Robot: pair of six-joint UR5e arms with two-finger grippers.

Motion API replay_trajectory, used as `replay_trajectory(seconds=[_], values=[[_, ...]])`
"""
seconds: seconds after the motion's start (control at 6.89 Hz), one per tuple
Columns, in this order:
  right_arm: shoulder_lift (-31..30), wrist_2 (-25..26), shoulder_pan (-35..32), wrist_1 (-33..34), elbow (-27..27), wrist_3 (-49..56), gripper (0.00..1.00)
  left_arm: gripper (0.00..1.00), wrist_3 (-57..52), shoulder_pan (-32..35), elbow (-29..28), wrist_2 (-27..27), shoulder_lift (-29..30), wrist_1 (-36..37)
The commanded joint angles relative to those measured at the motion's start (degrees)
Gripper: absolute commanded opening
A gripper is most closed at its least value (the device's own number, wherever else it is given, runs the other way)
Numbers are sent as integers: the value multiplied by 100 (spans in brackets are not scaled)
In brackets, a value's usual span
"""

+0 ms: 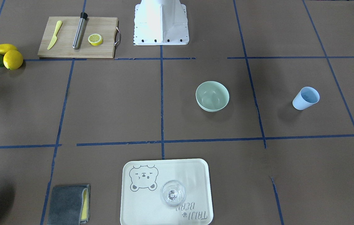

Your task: Pour ice into bowl

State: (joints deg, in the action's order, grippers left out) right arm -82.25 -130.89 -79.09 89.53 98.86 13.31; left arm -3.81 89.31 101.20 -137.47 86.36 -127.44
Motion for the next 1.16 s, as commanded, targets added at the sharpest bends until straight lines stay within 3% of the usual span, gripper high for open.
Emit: replay_trajectory(seconds=[0.0,0.29,0.44,0.73,1.02], values=[[-702,-329,-807,-14,-314,752,100,100,1824,-88,-247,-26,12,-1662],[-1074,-366,-923,-85,-253,578,100,100,2734,-641,-145,524,-276,-2475],[-1066,-375,-924,-102,-192,72,100,100,3207,-834,82,1006,-774,-3044],[-1092,-384,-924,-111,-42,-276,100,100,3955,-1684,374,2253,-1619,-3898],[-1118,-375,-924,-111,-33,-267,100,100,4860,-3087,374,4087,-1859,-4254]])
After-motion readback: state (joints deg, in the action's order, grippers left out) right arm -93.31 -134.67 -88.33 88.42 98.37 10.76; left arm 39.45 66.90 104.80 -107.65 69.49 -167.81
